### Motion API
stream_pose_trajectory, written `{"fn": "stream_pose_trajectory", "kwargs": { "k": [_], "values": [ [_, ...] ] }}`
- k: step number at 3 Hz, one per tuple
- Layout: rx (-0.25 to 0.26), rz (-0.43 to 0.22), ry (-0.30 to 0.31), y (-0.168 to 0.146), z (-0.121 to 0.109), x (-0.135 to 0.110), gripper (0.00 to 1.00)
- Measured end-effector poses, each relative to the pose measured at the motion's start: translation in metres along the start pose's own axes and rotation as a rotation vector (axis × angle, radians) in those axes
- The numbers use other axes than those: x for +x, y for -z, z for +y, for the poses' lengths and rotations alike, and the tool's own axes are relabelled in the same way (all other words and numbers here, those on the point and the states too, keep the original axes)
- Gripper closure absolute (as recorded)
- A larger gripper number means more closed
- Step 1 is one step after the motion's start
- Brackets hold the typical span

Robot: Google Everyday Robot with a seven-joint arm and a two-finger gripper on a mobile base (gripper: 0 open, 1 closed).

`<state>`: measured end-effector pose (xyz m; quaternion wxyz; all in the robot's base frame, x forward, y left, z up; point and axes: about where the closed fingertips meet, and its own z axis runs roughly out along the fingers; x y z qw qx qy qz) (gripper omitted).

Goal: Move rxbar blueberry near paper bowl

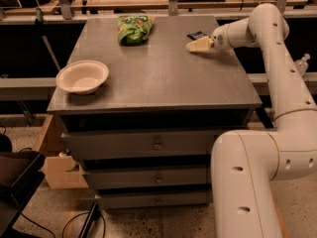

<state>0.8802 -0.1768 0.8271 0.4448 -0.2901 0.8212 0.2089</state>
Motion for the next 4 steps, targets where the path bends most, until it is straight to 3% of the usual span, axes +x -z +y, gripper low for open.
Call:
{"fn": "stream_pose_trajectory", "kwargs": {
  "k": [1, 4],
  "values": [
    [0.0, 0.0, 0.0, 0.0026, 0.0017, -0.0031, 0.96],
    [0.0, 0.0, 0.0, 0.0048, 0.0041, -0.005, 1.0]
  ]
}}
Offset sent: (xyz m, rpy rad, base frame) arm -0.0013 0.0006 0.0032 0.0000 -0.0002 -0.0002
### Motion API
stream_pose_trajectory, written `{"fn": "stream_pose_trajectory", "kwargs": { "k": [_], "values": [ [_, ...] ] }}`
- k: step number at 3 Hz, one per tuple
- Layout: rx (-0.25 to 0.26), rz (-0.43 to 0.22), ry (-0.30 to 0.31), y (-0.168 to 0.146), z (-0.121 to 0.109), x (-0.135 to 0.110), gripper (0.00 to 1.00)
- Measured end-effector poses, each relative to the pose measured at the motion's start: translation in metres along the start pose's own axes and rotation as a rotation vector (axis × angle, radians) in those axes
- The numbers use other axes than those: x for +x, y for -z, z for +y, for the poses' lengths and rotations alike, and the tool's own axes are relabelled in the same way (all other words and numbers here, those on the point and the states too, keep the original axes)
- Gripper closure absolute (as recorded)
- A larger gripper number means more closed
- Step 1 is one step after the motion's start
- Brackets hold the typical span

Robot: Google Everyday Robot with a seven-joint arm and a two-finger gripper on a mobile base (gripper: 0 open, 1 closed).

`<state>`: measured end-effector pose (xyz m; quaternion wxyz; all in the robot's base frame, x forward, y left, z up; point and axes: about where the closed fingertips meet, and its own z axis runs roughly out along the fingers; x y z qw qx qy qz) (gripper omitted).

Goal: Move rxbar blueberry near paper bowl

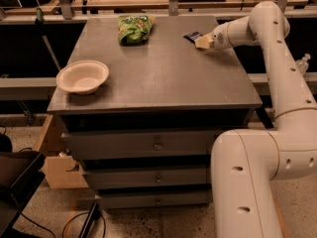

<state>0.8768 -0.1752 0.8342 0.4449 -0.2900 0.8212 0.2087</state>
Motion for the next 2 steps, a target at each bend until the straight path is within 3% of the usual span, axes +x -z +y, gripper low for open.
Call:
{"fn": "stream_pose_trajectory", "kwargs": {
  "k": [2],
  "values": [
    [0.0, 0.0, 0.0, 0.0002, 0.0, -0.0001, 1.0]
  ]
}}
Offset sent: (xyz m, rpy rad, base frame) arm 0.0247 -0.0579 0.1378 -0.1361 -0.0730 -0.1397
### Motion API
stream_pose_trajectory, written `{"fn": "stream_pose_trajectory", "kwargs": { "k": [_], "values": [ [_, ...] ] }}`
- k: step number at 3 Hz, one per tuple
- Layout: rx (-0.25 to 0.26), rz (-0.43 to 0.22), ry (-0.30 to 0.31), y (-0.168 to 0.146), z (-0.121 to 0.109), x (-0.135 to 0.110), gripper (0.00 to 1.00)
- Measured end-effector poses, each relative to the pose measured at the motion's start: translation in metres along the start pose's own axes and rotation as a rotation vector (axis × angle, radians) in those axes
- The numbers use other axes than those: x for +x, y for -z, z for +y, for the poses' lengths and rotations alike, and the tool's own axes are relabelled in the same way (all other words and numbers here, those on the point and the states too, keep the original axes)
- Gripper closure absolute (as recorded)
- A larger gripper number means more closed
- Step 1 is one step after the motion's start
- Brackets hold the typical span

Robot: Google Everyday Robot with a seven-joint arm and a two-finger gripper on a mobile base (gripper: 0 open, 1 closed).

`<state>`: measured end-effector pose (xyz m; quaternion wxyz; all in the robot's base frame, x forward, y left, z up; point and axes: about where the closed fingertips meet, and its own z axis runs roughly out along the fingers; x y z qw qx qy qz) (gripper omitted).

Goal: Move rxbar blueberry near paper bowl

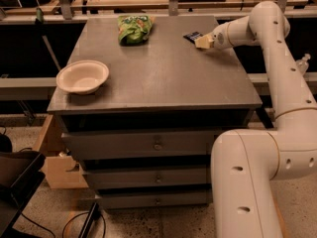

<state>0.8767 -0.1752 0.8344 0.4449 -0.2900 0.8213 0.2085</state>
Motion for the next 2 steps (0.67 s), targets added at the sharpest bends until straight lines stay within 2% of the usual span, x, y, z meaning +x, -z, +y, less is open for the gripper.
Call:
{"fn": "stream_pose_trajectory", "kwargs": {
  "k": [2],
  "values": [
    [0.001, 0.0, 0.0, 0.0002, 0.0, -0.0002, 1.0]
  ]
}}
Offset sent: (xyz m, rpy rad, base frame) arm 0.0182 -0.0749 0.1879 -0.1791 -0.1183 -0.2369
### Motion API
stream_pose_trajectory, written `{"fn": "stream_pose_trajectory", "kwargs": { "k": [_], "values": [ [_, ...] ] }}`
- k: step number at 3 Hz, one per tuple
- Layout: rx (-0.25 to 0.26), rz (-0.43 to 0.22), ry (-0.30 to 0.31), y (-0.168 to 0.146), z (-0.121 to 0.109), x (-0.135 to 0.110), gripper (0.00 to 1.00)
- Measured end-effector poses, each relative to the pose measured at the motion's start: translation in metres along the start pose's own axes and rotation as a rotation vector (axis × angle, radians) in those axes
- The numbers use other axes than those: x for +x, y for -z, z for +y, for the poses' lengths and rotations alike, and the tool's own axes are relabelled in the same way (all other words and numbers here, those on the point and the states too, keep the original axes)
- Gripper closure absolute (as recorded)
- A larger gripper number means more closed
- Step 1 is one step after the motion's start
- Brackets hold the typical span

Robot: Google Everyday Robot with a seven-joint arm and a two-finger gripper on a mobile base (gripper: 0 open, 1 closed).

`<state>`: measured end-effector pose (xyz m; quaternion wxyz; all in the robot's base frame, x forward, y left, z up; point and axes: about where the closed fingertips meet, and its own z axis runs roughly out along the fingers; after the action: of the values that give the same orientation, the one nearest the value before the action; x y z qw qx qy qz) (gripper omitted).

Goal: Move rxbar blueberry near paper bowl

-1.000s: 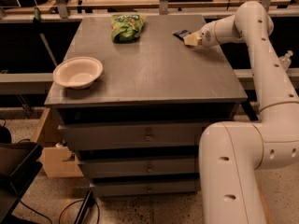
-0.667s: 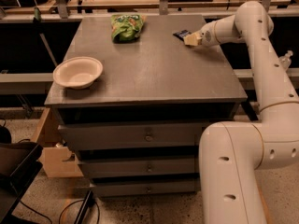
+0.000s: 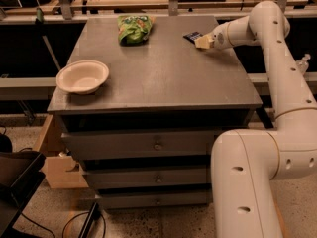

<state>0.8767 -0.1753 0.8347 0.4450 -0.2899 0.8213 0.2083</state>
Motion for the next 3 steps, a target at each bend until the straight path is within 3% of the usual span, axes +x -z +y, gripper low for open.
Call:
{"fn": "stream_pose_trajectory", "kwargs": {
  "k": [1, 3],
  "values": [
    [0.0, 0.0, 0.0, -0.0003, 0.0001, 0.0001, 1.0],
    [-0.004, 0.003, -0.001, -0.0024, 0.0014, -0.0005, 0.59]
  ]
}}
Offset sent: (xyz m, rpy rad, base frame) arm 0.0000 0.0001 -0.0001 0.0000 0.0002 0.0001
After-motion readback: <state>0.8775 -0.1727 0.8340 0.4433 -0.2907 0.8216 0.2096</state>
